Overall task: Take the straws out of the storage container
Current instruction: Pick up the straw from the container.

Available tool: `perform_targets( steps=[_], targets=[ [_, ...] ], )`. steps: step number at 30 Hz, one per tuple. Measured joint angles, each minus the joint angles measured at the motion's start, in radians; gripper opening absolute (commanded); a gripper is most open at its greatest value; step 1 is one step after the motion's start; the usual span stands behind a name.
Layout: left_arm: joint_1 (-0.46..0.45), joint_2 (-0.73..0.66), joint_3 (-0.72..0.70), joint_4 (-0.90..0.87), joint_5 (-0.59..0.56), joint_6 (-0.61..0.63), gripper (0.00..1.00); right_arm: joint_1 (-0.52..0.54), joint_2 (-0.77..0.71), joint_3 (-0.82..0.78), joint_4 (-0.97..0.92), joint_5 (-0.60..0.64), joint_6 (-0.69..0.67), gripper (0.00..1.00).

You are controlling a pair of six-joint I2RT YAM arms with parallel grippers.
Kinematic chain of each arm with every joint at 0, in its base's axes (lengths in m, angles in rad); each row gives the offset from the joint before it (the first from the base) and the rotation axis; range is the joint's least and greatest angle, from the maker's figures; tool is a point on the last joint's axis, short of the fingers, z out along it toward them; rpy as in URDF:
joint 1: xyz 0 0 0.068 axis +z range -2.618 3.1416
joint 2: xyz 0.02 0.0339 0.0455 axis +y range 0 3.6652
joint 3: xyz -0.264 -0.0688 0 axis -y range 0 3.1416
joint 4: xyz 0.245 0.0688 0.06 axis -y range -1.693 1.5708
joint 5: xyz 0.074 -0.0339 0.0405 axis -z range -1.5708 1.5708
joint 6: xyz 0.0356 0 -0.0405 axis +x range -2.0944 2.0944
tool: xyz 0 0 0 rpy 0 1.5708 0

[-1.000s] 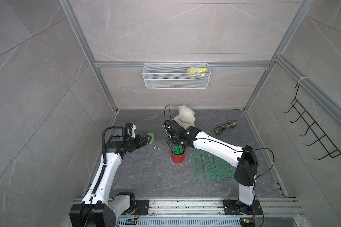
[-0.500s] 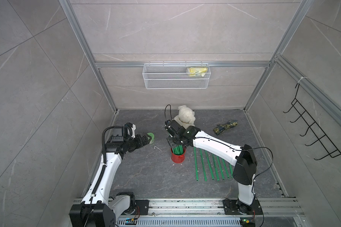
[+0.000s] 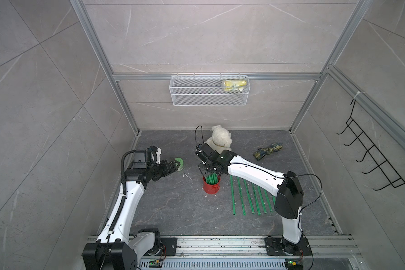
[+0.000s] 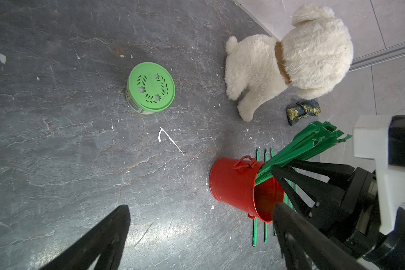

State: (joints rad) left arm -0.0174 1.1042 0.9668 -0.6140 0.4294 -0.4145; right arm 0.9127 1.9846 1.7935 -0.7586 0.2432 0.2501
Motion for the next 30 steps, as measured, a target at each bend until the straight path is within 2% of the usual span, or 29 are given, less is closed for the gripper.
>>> perform_targets(
  steps=[14, 30],
  targets=[
    [0.000, 0.000, 0.000, 0.000, 0.000, 0.000, 1.00, 0.000, -0.002, 0.000, -0.007, 0.000, 0.000, 0.13],
    [0.000, 0.000, 0.000, 0.000, 0.000, 0.000, 1.00, 0.000, -0.048, -0.008, -0.019, -0.004, 0.003, 0.10]
  ],
)
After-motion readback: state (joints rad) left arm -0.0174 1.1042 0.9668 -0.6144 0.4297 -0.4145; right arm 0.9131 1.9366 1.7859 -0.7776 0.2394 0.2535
